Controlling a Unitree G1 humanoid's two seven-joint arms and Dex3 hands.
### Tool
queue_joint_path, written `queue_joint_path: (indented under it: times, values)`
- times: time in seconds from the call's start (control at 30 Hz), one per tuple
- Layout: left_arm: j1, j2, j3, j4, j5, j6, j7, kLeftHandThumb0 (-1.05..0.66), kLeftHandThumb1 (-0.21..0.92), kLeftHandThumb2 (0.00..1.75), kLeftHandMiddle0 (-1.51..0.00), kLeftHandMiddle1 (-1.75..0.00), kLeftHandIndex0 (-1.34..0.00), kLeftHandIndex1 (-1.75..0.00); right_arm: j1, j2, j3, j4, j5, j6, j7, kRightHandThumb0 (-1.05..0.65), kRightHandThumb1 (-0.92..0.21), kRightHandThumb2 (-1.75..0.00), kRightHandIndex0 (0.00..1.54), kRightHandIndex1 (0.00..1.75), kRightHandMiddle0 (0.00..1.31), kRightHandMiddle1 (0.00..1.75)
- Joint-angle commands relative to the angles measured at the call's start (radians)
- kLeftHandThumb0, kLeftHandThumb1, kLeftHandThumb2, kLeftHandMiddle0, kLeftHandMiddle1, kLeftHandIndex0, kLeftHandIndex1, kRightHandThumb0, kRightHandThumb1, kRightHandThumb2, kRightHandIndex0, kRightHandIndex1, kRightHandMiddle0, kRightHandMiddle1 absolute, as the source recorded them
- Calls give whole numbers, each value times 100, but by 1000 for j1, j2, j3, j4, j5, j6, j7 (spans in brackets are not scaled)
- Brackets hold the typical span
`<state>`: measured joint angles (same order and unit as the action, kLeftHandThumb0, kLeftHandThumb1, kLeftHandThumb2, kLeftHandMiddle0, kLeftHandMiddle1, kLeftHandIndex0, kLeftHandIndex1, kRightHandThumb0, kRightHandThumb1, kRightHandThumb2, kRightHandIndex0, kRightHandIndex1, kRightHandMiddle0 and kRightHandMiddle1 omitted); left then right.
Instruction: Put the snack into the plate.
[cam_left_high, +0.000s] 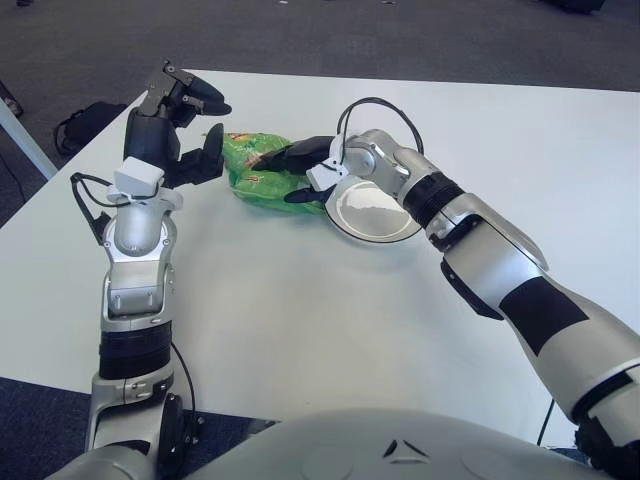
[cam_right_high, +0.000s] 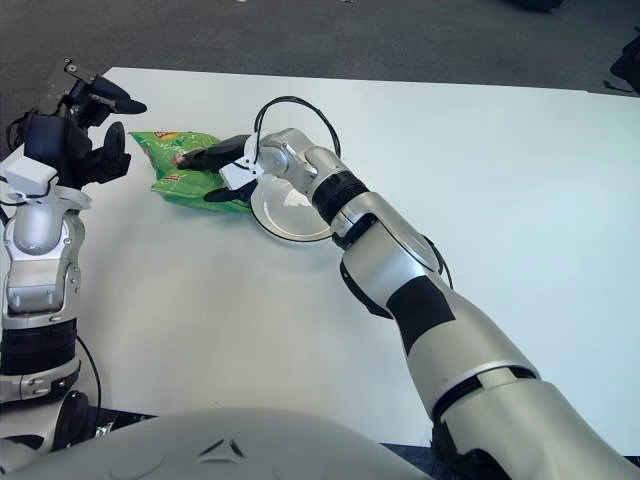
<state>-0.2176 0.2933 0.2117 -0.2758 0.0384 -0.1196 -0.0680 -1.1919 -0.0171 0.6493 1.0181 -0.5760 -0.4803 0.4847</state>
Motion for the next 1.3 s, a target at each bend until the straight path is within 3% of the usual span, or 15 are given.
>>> queue_joint_path:
  times: [0.0, 0.1, 0.3, 0.53, 0.67, 0.87, 1.0, 1.07, 1.27]
  values:
    - [13, 23, -5, 26, 18, -19, -14, -36, 80, 69, -42, -108, -26, -175, 10, -4, -9, 35, -1, -6, 12, -44, -92, -111, 9, 1, 0, 36]
    - [6, 35, -8, 62, 35, -39, -17, -36, 81, 68, -41, -109, -26, -175, 6, -12, -11, 35, 0, -50, -1, -44, -92, -111, 9, 0, 0, 36]
    - [-78, 109, -53, 293, 150, -102, -3, -35, 89, 55, -34, -112, -21, -175, 13, -50, -46, 10, 38, -208, -19, -44, -92, -110, 5, 0, 0, 29]
    - [-135, 178, -88, 444, 210, -193, -14, -35, 92, 52, -28, -110, -19, -175, 23, -89, -68, 14, 27, -344, -89, -47, -92, -108, 5, 1, 0, 31]
    - [-175, 235, -114, 545, 236, -256, -39, -67, 92, 56, -19, -89, -4, -127, 27, -135, -70, -15, -21, -443, -203, -51, -92, -107, 9, 3, 0, 28]
    - [-234, 283, -131, 695, 206, -369, -78, -86, 92, 65, -6, -65, 0, -93, 31, -165, -68, -40, -58, -498, -288, -56, -92, -104, 12, 4, 0, 11]
    - [-269, 305, -112, 789, 83, -476, -190, -94, 92, 70, -2, -50, 0, -72, 51, -165, -86, -44, -33, -515, -314, -56, -92, -99, 15, 6, 0, 3]
    - [-303, 327, -78, 848, -40, -480, -316, -98, 92, 72, -1, -46, 0, -63, 83, -173, -107, -63, 0, -536, -317, -54, -92, -94, 18, 7, 2, 3]
    - [-351, 324, -46, 932, -205, -459, -513, -104, 92, 80, -1, -30, 0, -40, 120, -183, -138, -92, 50, -562, -291, -48, -92, -81, 27, 14, 0, 28]
